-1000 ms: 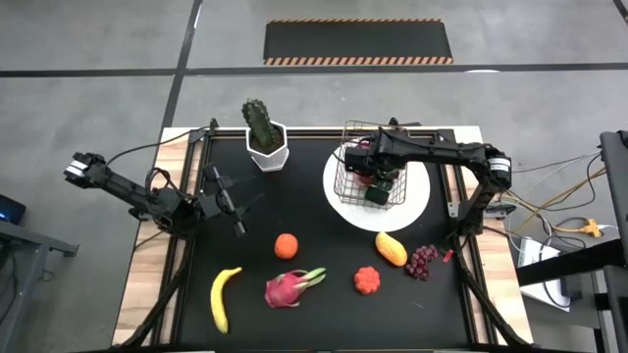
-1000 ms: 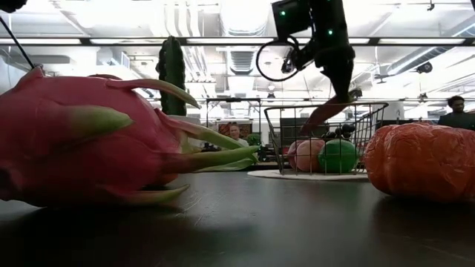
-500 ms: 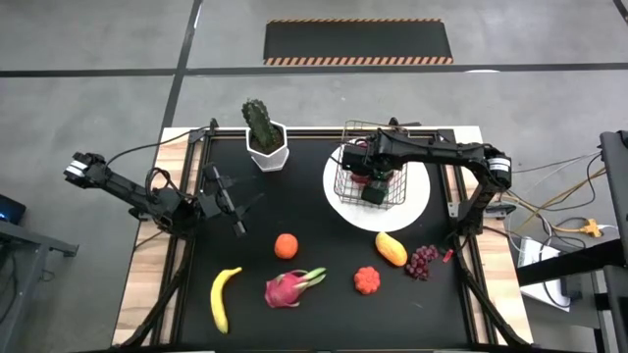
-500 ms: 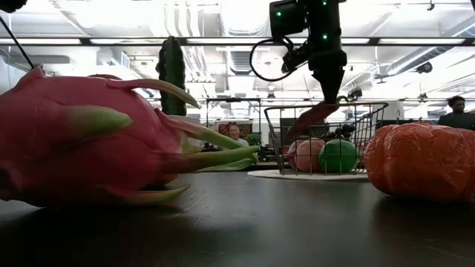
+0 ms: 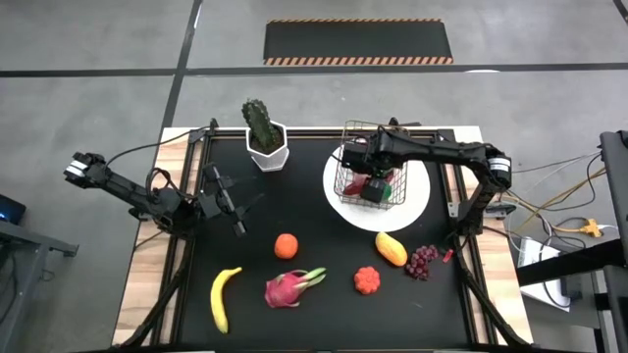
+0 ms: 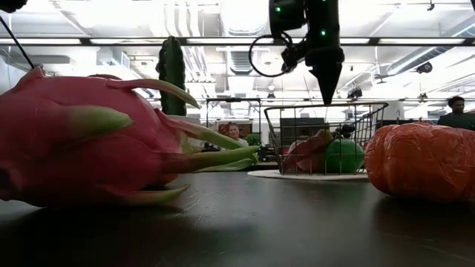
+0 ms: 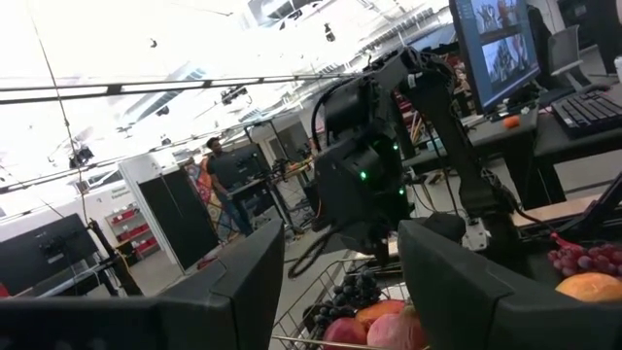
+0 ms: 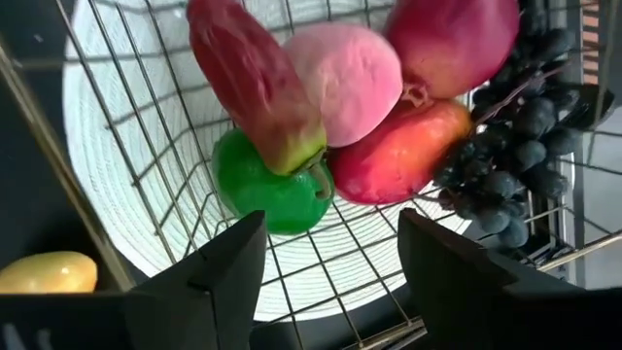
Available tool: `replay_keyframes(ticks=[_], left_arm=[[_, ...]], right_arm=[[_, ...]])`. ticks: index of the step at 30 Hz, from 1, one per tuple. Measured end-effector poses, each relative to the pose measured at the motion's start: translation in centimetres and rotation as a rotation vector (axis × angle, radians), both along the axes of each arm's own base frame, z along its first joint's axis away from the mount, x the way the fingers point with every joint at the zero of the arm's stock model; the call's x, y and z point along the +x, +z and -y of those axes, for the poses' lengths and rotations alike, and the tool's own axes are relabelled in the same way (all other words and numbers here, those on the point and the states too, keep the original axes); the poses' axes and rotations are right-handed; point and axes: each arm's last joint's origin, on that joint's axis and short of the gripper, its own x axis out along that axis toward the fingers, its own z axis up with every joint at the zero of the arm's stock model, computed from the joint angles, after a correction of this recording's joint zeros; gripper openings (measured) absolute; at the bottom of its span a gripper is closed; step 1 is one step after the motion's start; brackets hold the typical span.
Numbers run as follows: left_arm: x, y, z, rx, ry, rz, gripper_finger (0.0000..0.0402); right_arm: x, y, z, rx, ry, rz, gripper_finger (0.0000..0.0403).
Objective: Build produce basket
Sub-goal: Put the orange into the wire basket
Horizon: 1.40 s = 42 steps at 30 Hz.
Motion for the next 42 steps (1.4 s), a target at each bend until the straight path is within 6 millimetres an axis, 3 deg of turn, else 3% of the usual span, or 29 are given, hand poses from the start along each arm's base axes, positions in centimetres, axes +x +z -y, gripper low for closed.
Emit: replay_keyframes(ticks=[6, 11, 23, 32, 42], left_arm=[[0.0, 0.0, 0.0, 0.001, 0.0, -0.001, 0.0185], [0.1, -0.1, 0.0, 0.001, 0.0, -0.003, 0.0185], [0.5, -0.3, 0.2, 0.007, -0.001, -0.02, 0.0185], [1.1, -0.5, 0.5, -0.02, -0.009, -0.002, 0.0185], [3.3, -2.1, 1.4, -0.144, -0.049, -0.002, 0.0185]], right_arm=[[0.4, 1.9, -0.4, -0.015, -0.027, 0.069, 0.0219], [0.4, 3.2, -2.1, -0.022, -0.006, 0.129, 0.0219], [0.9, 3.8, -9.8, -0.017, 0.203, 0.391, 0.0219], [-1.1, 2.9, -14.8, -0.005, 0.408, 0.668, 0.0219], [-2.7, -0.7, -16.4, -0.158, 0.653, 1.131, 0.0219]])
